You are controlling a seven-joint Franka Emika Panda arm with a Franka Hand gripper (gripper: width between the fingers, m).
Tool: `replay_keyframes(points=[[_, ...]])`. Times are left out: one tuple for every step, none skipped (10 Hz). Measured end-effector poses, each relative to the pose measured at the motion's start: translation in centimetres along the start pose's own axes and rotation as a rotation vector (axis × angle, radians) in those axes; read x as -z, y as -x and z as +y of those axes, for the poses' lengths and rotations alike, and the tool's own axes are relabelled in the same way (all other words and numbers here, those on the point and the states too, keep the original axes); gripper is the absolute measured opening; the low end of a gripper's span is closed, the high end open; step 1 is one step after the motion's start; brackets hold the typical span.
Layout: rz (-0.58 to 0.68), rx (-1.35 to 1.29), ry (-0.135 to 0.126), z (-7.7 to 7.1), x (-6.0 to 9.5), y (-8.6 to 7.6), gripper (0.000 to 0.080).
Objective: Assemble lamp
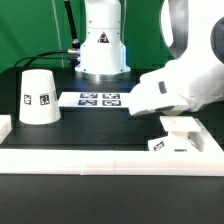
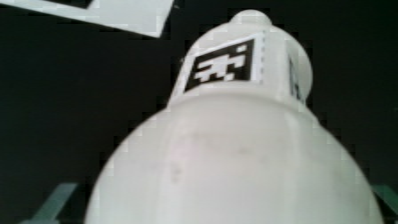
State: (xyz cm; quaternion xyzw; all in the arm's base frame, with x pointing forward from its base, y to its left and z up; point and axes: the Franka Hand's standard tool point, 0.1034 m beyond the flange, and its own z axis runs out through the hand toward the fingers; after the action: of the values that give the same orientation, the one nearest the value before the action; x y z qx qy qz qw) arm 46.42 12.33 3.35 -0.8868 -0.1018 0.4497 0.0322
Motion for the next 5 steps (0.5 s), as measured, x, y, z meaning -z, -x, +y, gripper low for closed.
replay_keyframes(points=[[0.005, -0.001, -0.003, 0.2, 0.7, 0.5, 0.0577], [0.009, 0.002, -0.007, 0.3, 1.5, 1.2, 0.0577], [0.020, 0.005, -0.010, 0.5, 2.6, 2.0, 0.0577], [0.036, 0.015, -0.010, 0.5, 3.4, 2.5, 0.0577], [0.073, 0.013, -0.007, 0.5, 4.2, 2.8, 0.0577]])
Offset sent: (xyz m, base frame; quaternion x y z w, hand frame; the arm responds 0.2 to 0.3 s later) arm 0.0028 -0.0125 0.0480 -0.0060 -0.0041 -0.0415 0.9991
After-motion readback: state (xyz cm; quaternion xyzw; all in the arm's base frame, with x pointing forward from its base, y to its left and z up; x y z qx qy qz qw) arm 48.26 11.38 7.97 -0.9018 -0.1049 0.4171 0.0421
